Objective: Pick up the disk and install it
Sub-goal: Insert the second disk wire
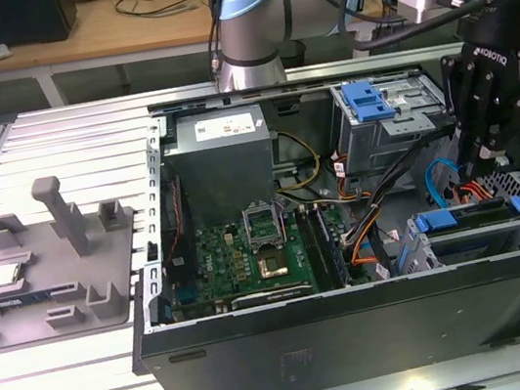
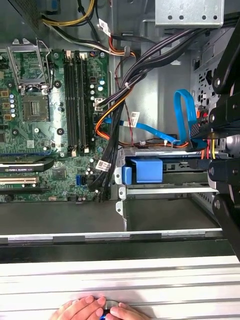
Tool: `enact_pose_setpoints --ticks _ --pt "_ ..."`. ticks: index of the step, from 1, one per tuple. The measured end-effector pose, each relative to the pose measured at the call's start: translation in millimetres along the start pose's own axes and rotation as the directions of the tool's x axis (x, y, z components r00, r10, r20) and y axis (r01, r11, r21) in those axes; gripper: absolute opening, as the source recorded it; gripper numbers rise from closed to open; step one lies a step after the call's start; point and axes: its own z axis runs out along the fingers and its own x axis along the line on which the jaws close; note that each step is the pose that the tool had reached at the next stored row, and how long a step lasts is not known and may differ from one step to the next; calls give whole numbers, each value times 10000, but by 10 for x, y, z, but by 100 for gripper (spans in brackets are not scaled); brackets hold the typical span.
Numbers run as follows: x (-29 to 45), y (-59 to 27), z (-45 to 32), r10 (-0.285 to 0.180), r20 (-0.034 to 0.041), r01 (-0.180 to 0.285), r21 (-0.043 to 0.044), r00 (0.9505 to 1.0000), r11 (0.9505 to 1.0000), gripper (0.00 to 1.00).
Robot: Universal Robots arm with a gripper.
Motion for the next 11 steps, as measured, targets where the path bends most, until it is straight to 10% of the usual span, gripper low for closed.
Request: enact_pose_setpoints --ticks 11 --pt "-6 6 32 0 0 0 0 10000 10000 30"
